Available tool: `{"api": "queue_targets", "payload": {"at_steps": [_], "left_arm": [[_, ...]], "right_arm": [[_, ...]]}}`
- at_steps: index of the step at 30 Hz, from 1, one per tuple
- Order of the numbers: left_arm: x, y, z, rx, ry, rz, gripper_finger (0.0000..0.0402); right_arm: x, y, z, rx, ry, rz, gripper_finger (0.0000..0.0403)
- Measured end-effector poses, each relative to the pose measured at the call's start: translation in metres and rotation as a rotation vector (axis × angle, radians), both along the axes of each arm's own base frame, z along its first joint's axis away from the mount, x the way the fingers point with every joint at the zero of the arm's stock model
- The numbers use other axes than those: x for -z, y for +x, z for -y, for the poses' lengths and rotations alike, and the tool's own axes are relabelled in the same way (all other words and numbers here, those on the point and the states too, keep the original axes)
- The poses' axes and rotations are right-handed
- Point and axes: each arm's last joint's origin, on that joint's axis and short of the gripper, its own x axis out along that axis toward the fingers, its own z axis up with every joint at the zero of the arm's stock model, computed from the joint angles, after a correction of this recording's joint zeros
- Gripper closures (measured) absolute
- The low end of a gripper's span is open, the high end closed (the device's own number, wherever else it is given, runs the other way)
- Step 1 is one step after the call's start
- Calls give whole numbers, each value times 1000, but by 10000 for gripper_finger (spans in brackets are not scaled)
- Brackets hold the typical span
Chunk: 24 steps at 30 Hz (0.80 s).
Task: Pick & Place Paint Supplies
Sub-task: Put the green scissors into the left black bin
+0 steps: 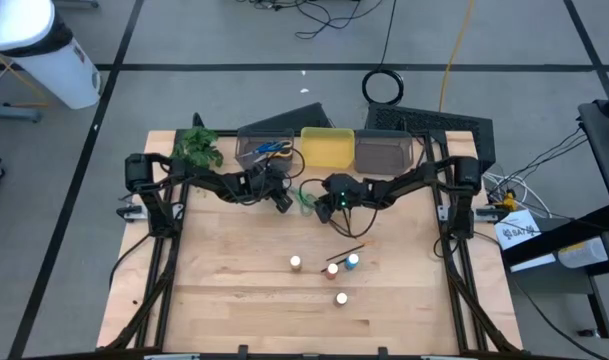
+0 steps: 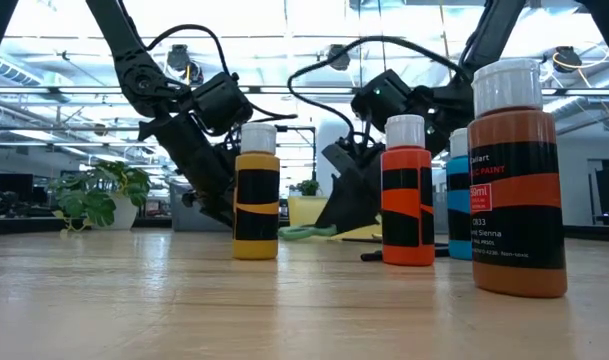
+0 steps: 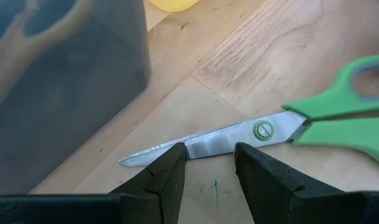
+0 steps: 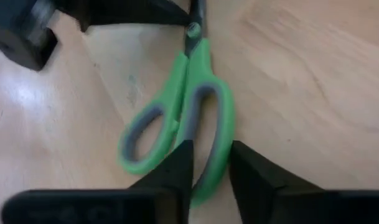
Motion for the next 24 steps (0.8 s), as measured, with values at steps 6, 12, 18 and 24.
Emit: {"api": "queue_targets", "payload": {"at_steps": [6, 12, 18, 24], "left_arm": [[-1, 1, 0, 3, 9, 11, 248], [-24, 0, 2, 50, 4, 80, 248], [-71, -3, 10, 130, -23, 266, 247], [-101, -5, 27, 207, -24, 390, 247]], "right_arm": [[-7, -3, 3, -28, -74, -21, 373], [-34, -7, 0, -101, -178, 6, 375], [-55, -12, -20, -222, -251, 46, 382], [-79, -20, -37, -272, -315, 111, 382]]}}
